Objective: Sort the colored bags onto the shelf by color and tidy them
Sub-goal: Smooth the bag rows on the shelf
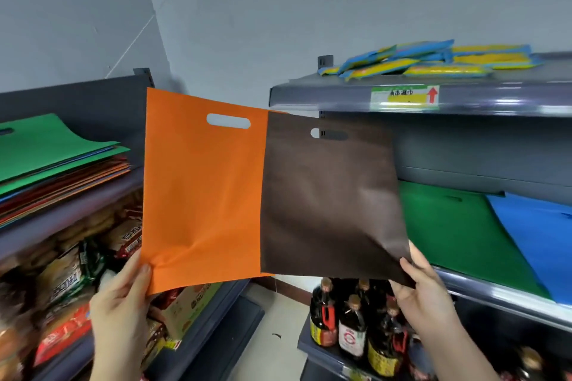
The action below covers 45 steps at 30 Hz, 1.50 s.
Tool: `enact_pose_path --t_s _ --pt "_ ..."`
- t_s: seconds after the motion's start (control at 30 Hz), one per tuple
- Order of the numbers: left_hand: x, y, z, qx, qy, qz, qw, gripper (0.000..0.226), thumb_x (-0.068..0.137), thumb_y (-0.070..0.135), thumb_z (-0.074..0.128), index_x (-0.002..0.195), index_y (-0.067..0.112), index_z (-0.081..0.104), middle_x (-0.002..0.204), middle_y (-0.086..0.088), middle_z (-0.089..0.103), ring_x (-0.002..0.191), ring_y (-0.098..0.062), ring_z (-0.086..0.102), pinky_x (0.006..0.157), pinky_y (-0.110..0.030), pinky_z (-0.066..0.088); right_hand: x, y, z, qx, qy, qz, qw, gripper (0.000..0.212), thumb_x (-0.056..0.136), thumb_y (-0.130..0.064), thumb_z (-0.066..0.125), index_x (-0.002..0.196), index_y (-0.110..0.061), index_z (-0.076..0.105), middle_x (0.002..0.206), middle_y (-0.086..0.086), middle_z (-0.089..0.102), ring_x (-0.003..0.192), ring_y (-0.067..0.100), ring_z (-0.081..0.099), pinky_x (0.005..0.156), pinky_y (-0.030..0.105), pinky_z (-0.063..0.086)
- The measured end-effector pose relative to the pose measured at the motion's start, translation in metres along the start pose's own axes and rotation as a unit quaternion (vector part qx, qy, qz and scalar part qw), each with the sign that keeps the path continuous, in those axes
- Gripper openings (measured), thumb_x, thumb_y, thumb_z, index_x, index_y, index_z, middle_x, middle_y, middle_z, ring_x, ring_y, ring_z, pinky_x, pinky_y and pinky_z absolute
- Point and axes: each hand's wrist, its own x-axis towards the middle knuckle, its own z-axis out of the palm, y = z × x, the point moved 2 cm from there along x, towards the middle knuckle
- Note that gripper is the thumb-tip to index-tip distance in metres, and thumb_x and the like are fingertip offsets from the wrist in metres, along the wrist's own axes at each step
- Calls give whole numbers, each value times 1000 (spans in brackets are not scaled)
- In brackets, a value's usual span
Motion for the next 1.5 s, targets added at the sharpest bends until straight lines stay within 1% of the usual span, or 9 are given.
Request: enact_pose_path --t_s 0.23,0.33,0.47,0.73,0.97,1.1,1.27,1.33,1.5 --pt "11 -15 42 -19 -67 7 998 32 95 10 52 125 20 60 116 4 66 112 -17 58 93 -24 49 12 -15 -24 -43 70 -22 996 50 96 7 33 87 -18 76 91 5 74 79 15 72 58 22 57" --pt "32 -34 52 -11 -77 -8 997 32 95 16 54 125 23 61 119 5 65 115 -18 58 99 -39 48 23 -15 -24 -55 107 -43 992 43 96 7 34 102 -20 67 89 1 74 78 12 71 56 20 55" --pt "60 -57 63 -17 -106 -31 994 33 95 14 54 126 25 58 122 3 63 114 -18 58 104 -44 41 43 -10 -19 -77 140 -73 984 57 95 9 33 81 -25 78 89 -2 74 78 11 71 64 22 58" --pt "135 -66 93 -25 -126 -10 992 33 94 0 50 121 18 52 105 16 65 79 22 55 76 2 43 90 2 8 -131 207 -153 957 43 95 10 31 106 -17 63 112 3 63 85 13 66 60 20 57" --pt "202 -89 100 -31 -177 -3 984 33 94 0 51 122 17 54 124 -10 60 102 -6 59 82 -11 50 132 20 16 -305 279 -147 899 50 92 12 33 128 -13 58 118 7 61 107 27 59 95 40 48" --pt "222 -91 99 -3 -193 32 981 36 95 8 52 109 38 67 116 8 66 103 -13 63 90 -28 51 145 26 22 -486 313 -142 804 46 88 10 42 125 -10 60 119 14 63 108 31 59 98 40 46" --pt "231 -101 102 -48 -220 -13 974 33 96 9 51 113 32 67 120 0 65 101 -14 63 84 -25 54 146 46 48 -754 274 -179 570 48 88 -9 59 134 -2 49 138 18 47 131 34 34 107 34 25" --pt "230 -104 106 -55 -218 -36 974 36 96 7 51 102 36 71 117 4 64 98 -7 64 83 -23 54 143 61 72 -746 216 -193 600 45 91 -18 59 133 -5 50 138 13 47 132 28 34 108 31 25" --pt "212 -107 124 -71 -243 -68 965 31 96 6 49 123 18 58 98 17 70 92 -4 63 77 -14 53 123 94 127 -471 83 -59 876 37 95 -31 52 126 -11 53 122 8 61 104 17 61 87 27 50"
